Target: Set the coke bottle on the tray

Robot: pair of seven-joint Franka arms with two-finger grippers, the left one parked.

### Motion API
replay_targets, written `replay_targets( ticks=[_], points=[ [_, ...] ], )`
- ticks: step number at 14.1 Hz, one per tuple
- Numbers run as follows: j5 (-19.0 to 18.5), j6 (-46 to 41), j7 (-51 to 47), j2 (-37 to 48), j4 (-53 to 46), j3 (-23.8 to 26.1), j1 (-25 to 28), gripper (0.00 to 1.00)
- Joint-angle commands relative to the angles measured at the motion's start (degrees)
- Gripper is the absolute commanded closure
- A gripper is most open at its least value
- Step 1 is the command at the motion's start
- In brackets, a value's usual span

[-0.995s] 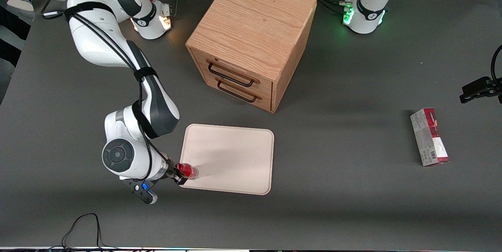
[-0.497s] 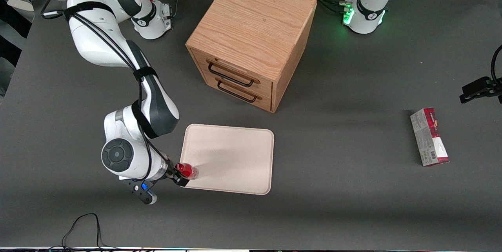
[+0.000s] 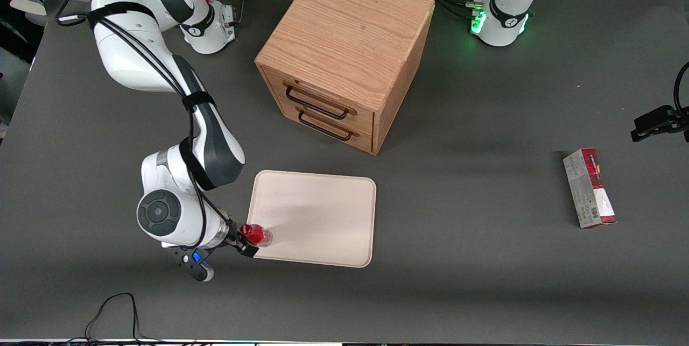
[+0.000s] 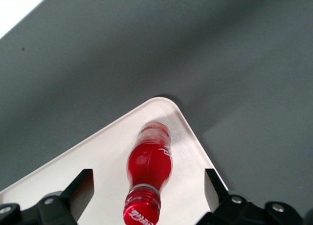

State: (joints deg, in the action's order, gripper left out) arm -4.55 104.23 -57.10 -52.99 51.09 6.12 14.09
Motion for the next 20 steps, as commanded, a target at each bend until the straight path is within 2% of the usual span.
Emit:
replay_targets(
  ticks=[1, 5, 9, 12, 17, 20],
  points=[
    [-0.64, -4.10, 4.33, 3.49, -0.21, -0.06, -1.08, 0.00],
    [0.77, -13.61, 14.71, 12.70, 5.74, 0.12, -5.64, 0.00],
    [3.15, -12.56, 27.37, 27.73, 23.66, -0.23, -10.13, 0.00],
    [4.72, -12.91, 35.89, 37.83, 32.98, -0.41, -12.94, 0.00],
    [4.73, -12.30, 45.13, 51.99, 46.70, -0.32, -14.96, 0.00],
    [4.90, -10.63, 45.76, 58.42, 51.90, -0.41, -15.59, 0.00]
  ],
)
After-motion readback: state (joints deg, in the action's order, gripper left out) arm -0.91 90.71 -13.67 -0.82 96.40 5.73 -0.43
